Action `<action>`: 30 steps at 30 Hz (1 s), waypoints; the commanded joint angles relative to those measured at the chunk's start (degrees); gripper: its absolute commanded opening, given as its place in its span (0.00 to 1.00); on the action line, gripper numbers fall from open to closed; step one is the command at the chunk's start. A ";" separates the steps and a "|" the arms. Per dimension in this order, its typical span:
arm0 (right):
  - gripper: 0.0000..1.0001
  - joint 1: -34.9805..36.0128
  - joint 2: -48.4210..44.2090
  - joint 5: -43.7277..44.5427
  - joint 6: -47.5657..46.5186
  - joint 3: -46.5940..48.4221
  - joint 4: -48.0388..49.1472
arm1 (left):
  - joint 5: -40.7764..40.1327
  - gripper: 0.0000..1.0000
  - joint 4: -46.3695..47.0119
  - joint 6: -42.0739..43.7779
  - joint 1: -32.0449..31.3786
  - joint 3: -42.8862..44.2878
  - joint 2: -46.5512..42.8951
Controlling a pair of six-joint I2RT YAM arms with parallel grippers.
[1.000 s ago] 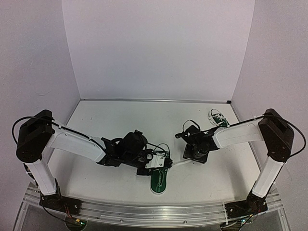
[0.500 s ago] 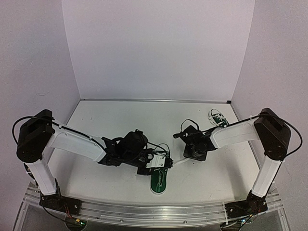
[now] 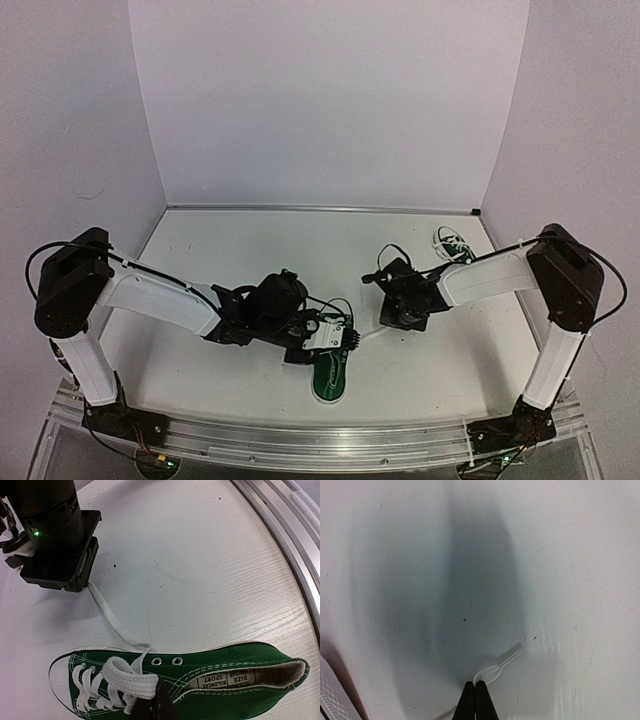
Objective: Tie the shoes
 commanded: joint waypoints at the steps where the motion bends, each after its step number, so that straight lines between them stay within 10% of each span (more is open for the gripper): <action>1: 0.00 0.29 -1.89 -8.47 -3.08 -0.91 -8.78 | 1.38 0.00 0.32 1.43 -0.40 0.79 -0.04; 30: 0.00 11.67 5.60 -39.77 -31.78 43.60 -9.55 | -12.34 0.00 7.76 9.40 -6.73 -1.54 2.31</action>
